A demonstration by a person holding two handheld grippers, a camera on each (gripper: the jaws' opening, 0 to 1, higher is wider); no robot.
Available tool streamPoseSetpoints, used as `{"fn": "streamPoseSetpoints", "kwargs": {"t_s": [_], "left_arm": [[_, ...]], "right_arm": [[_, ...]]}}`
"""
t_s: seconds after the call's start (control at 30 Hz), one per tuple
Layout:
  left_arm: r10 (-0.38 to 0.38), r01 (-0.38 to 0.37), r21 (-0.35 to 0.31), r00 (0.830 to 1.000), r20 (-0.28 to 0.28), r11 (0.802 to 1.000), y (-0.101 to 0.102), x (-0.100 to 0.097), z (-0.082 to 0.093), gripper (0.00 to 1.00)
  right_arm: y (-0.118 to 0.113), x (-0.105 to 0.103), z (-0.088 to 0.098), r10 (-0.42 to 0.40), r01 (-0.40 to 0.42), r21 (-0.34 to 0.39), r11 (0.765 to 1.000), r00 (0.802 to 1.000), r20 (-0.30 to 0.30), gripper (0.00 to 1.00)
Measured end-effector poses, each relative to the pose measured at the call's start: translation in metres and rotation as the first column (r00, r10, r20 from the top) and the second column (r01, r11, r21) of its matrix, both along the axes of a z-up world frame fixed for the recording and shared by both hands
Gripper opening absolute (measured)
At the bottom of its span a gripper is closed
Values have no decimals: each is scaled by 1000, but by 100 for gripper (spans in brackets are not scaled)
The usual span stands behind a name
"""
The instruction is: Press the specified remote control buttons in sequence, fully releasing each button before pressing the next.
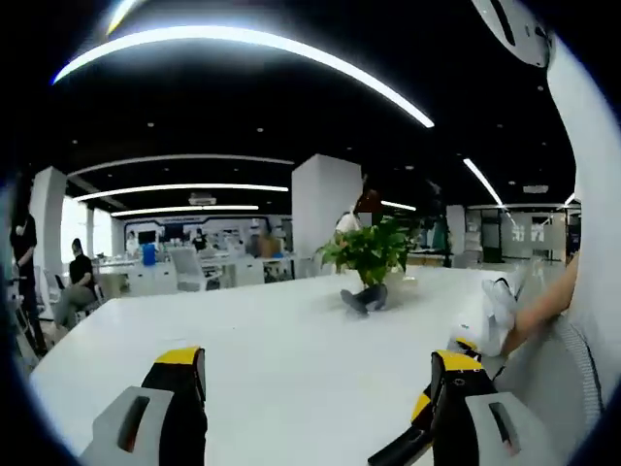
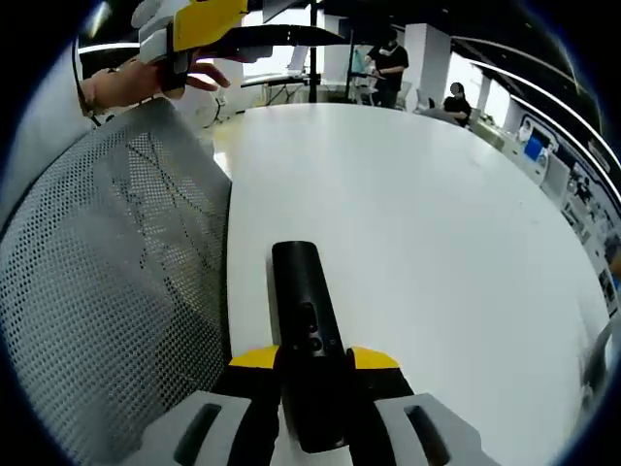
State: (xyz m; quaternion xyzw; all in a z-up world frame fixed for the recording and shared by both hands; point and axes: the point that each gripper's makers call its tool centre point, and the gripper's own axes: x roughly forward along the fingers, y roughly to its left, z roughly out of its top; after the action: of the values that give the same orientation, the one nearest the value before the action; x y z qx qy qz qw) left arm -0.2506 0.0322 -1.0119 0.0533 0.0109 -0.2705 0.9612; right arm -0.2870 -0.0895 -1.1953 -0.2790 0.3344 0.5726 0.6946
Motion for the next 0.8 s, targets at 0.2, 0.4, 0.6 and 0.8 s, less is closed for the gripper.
{"fn": "streamPoseSetpoints", "kwargs": {"t_s": [0.2,0.4,0.6,0.8], "left_arm": [[58,-58,-60,998,11,997,3,-1,-6,100],[131,-135,67,989,68,989,14,3,-12,100],[168,-169,37,985,38,985,23,6,-15,100],[212,-212,-22,977,9,977,34,7,-14,99]], "right_arm": [[0,1,0,-15,15,-5,1000,1000,-13,23],[1,1,0,-19,19,-24,1000,1000,-16,23],[0,2,0,-14,13,-27,1000,1000,-26,23],[0,2,0,-6,5,-36,999,1000,-27,22]]}}
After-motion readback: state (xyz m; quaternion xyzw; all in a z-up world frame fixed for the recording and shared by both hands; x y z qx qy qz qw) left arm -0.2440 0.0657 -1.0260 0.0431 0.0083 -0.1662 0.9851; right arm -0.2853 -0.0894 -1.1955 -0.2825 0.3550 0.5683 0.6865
